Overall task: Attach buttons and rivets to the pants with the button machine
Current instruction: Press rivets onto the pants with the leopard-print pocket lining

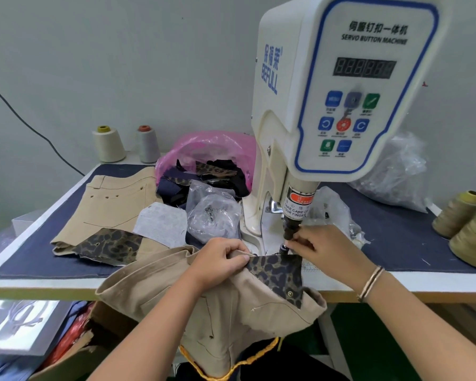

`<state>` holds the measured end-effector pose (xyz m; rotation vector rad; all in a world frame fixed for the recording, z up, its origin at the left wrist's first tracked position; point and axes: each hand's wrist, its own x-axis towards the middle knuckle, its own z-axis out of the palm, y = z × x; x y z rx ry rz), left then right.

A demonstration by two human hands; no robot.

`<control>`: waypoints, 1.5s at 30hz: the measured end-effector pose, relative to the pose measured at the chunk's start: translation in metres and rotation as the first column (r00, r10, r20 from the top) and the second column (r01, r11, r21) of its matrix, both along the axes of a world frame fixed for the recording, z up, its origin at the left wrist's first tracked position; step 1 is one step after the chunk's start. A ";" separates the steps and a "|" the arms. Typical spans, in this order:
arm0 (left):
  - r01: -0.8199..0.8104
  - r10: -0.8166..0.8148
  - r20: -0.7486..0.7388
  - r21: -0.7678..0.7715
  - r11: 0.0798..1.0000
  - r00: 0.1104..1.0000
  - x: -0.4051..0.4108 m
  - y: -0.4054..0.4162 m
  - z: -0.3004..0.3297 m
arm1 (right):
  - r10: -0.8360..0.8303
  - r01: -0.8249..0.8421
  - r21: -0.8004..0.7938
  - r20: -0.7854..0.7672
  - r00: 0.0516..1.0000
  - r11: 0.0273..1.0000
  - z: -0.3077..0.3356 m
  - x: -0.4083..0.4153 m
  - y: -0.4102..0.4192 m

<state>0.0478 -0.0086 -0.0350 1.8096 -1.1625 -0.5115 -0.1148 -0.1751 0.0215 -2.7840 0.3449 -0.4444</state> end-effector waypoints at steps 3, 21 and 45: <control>0.005 -0.005 -0.002 0.002 1.000 1.000 0.001 0.001 -0.001 | 0.009 -0.009 -0.006 -0.021 1.000 1.000 0.003 0.000 -0.001; -0.011 0.011 0.000 0.012 1.000 1.000 -0.001 0.002 0.001 | -0.008 0.000 0.086 0.085 0.996 0.996 -0.007 -0.005 0.008; -0.012 0.012 -0.005 0.015 1.000 1.000 -0.001 0.002 0.003 | 0.000 -0.023 0.116 0.192 0.981 0.993 -0.022 -0.004 0.003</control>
